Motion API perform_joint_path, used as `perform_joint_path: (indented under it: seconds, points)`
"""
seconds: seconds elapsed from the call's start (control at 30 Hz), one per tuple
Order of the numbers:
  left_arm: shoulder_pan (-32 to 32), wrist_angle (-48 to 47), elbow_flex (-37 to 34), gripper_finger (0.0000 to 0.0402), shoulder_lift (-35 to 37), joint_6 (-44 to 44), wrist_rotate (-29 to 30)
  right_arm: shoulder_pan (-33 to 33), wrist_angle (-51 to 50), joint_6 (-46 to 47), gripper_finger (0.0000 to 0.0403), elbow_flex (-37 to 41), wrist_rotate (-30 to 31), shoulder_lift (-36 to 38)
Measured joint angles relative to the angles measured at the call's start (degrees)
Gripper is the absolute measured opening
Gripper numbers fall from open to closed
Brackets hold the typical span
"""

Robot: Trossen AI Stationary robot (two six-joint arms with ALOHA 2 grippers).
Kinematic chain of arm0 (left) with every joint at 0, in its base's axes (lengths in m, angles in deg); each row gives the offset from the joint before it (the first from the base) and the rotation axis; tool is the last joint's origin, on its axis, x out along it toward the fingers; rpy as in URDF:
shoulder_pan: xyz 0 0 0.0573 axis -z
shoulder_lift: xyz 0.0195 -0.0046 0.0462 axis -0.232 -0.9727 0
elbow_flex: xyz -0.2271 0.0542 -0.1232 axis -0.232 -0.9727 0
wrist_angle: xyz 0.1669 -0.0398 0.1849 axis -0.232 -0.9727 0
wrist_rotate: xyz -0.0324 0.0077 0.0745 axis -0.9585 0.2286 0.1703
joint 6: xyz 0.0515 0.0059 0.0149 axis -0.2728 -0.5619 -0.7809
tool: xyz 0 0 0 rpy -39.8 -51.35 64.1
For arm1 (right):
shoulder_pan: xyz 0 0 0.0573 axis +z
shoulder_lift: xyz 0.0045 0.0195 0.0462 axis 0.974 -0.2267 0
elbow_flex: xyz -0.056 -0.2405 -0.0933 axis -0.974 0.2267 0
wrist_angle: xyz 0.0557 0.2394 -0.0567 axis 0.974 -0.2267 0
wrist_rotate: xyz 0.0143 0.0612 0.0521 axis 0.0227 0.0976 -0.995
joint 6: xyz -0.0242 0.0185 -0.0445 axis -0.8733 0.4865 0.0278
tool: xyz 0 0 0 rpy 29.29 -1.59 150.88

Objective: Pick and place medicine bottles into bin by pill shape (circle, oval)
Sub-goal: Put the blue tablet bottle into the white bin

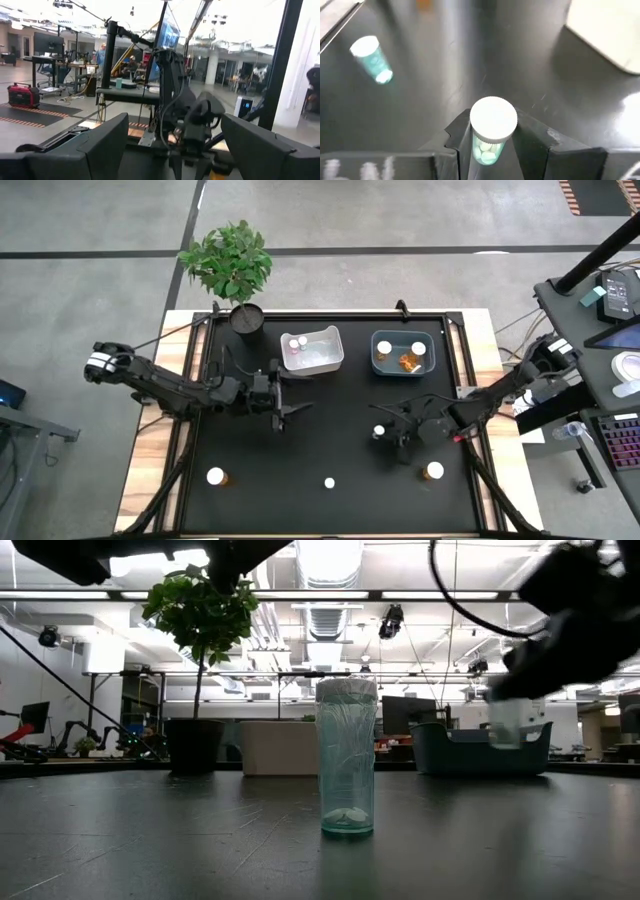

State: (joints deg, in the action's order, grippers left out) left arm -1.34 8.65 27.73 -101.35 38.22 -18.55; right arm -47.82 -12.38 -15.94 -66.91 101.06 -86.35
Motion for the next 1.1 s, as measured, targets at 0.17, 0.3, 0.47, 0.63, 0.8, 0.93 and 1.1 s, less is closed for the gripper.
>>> perform_joint_path:
  seconds: [0.17, 0.3, 0.47, 0.63, 0.8, 0.93, 1.1]
  points:
    - [0.00, -8.90, -0.09, 0.0302, 5.08, -2.10, 0.02, -3.91, -3.72, -3.12, 0.0115, -6.26, -0.04, -0.61]
    - [0.04, -14.41, -0.50, 0.0302, 8.97, -4.42, -0.09, -7.98, -3.83, -5.50, 0.0115, -10.74, -0.03, -1.66]
    - [0.04, -18.24, -2.04, 0.0302, 12.31, -6.20, -0.26, -12.82, -3.54, -7.97, 0.0116, -16.73, -0.23, -4.20]
    - [0.04, -18.71, -4.46, 0.0302, 14.25, -6.30, -1.03, -17.86, -3.96, -9.42, 0.0116, -23.61, -0.59, -9.55]
    - [0.71, -18.43, -6.94, 0.0302, 15.85, -6.13, -1.25, -23.51, -5.25, -9.88, 0.0116, -31.40, -0.76, -15.97]
    - [1.10, -18.03, -7.27, 0.0302, 17.89, -6.24, -1.53, -27.70, -8.26, -9.92, 0.0116, -38.12, -2.89, -20.96]
    - [1.11, -17.99, -8.20, 0.0302, 21.08, -6.13, -1.55, -32.21, -8.27, -10.66, 0.0116, -45.00, -3.38, -27.21]
